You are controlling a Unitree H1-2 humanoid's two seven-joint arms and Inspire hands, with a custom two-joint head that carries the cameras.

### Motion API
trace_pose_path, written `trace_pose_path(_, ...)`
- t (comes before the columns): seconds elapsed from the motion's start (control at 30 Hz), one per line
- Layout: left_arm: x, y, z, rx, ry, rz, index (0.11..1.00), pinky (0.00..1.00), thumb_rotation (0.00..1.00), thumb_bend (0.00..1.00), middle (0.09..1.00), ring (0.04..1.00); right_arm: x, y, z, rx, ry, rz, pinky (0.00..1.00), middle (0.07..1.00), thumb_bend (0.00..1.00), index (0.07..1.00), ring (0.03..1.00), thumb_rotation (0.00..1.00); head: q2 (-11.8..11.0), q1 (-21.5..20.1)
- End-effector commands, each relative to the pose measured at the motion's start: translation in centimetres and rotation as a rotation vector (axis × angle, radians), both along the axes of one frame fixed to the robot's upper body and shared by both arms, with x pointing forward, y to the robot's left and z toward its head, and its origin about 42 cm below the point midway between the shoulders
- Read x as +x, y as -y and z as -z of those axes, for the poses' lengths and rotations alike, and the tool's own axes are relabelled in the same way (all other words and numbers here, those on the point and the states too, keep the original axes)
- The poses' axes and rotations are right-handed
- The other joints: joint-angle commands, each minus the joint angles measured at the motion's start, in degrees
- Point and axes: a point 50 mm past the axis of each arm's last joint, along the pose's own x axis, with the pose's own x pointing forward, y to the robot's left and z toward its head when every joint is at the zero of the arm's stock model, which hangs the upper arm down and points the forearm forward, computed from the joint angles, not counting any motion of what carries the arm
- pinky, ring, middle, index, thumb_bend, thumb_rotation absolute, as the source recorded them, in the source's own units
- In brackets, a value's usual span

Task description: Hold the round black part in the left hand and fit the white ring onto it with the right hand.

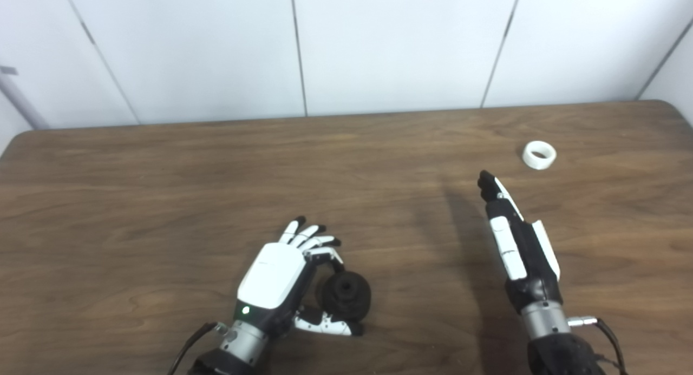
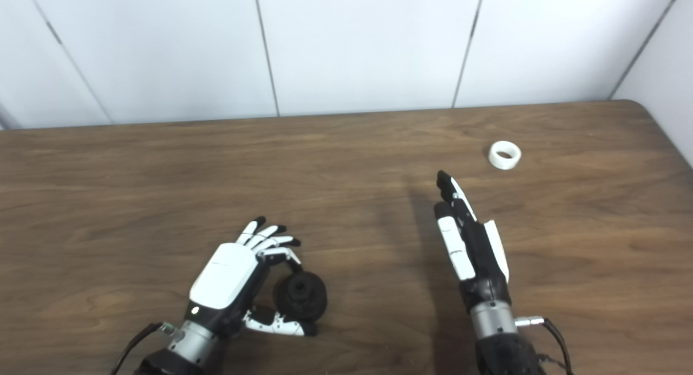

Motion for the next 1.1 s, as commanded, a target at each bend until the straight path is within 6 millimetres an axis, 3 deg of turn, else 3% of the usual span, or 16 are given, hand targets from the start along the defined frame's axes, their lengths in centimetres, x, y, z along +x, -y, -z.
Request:
trace_pose_path(0.0, 0.1, -0.3, 0.2, 0.016, 0.008, 0.008, 0.484, 1.0, 0.06, 0.52, 0.786, 0.896, -0.2, 0.6, -1.6, -0.038, 0.045, 0.058, 0.87, 0.922, 0.61, 0.887, 0.928, 0.77, 0.04, -0.21)
trace_pose_path(0.13, 0.2, -0.7, 0.2, 0.025, 0.01, 0.01, 0.484, 1.0, 0.06, 0.52, 0.784, 0.894, 0.6, 2.2, -2.9, -0.11, 0.06, 0.108, 0.77, 0.897, 0.62, 0.856, 0.844, 0.66, -0.18, -2.3)
trace_pose_path(0.2, 0.2, -0.8, 0.2, 0.027, 0.009, 0.011, 0.484, 1.0, 0.06, 0.52, 0.785, 0.897, 1.1, 3.1, -3.5, -0.136, 0.065, 0.125, 0.82, 0.885, 0.65, 0.834, 0.869, 0.54, -0.26, -2.77)
trace_pose_path(0.4, 0.2, -1.4, 0.2, 0.05, 0.004, 0.015, 0.485, 1.0, 0.06, 0.52, 0.784, 0.893, 2.6, 5.5, -5.3, -0.29, 0.066, 0.192, 0.88, 0.886, 0.72, 0.795, 0.906, 0.4, -0.9, -5.83)
trace_pose_path(0.63, 0.2, -1.9, 0.2, 0.048, -0.001, 0.02, 0.484, 1.0, 0.06, 0.52, 0.778, 0.885, 5.1, 7.7, -7.4, -0.527, 0.08, 0.245, 0.93, 0.897, 0.83, 0.751, 0.918, 0.31, -1.44, -8.85)
trace_pose_path(0.73, 0.2, -2.1, 0.1, 0.045, -0.004, 0.021, 0.485, 1.0, 0.06, 0.52, 0.776, 0.881, 6.3, 8.5, -8.1, -0.58, 0.068, 0.255, 0.89, 0.906, 0.84, 0.752, 0.921, 0.28, -1.6, -8.91)
trace_pose_path(1.07, 0.1, -2.8, 0.6, 0.049, -0.008, 0.016, 0.484, 1.0, 0.05, 0.52, 0.778, 0.88, 10.4, 11.3, -9.5, -0.749, -0.004, 0.302, 0.92, 0.928, 0.87, 0.748, 0.942, 0.22, -3.18, -11.79)
